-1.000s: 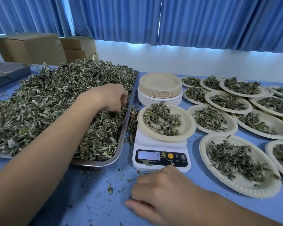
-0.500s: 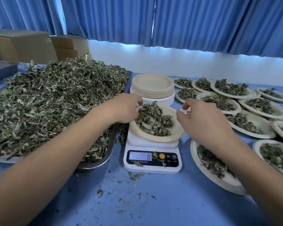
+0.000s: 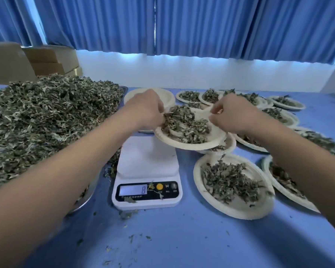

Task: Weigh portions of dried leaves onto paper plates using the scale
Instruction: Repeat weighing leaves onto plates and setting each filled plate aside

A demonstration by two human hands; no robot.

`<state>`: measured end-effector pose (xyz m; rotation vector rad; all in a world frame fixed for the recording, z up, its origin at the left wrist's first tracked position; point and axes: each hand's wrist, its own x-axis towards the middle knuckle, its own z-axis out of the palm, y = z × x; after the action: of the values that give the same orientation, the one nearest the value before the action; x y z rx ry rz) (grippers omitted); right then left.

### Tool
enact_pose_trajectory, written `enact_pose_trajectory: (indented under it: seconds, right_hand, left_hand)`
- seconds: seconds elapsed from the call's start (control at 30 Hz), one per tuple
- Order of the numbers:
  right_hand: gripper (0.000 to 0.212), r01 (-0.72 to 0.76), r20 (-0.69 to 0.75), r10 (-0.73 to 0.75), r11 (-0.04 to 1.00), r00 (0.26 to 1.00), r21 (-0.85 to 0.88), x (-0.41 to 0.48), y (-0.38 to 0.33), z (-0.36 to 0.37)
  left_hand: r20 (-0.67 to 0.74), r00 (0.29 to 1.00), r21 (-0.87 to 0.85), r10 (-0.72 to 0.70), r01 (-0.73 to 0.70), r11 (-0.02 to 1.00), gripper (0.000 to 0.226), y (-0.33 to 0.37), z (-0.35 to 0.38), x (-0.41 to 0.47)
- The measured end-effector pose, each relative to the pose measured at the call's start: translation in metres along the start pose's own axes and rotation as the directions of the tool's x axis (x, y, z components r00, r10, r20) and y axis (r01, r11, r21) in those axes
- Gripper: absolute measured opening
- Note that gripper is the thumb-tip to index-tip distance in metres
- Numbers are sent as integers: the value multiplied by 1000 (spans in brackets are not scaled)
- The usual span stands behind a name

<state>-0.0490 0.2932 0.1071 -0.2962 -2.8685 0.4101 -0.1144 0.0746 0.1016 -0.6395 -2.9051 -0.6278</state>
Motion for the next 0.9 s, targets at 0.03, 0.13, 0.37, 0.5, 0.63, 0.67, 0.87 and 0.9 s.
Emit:
enact_pose_trajectory:
  seconds: [0.03, 0.13, 0.37, 0.5, 0.63, 0.67, 0.87, 0.9]
  right_hand:
    - [18, -13, -3, 13, 1000, 1000, -24, 0, 15, -8]
    - [17, -67, 0, 67, 996, 998, -65, -4, 65, -23]
    - [15, -177, 43, 182, 978, 982, -110, -23, 152, -13]
    - [17, -180, 21, 185, 974, 983, -137, -32, 168, -1]
    - [18, -152, -15, 152, 979, 988, -138, -26, 160, -4]
    - [19, -141, -33, 138, 982, 990, -127, -24, 156, -5]
    - [19, 44, -149, -60, 993, 987, -105, -13, 99, -1]
    - [20, 87, -150, -98, 993, 984, -79, -12, 85, 1]
  left_hand:
    - [3, 1000, -4, 22, -22, 1000, 2, 16, 4, 6]
    - [60, 994, -4, 86, -86, 996, 11, 64, 27, 21]
    - [220, 965, 55, 143, -158, 986, 15, 133, 100, 35]
    - [218, 966, 63, 143, -160, 985, 20, 145, 111, 34]
    - [205, 970, 13, 134, -139, 990, 13, 140, 104, 34]
    - [188, 974, -12, 130, -130, 991, 18, 136, 101, 34]
    - [69, 989, -140, 135, -124, 982, 11, 102, 78, 32]
    - [42, 991, -127, 129, -123, 984, 5, 93, 73, 32]
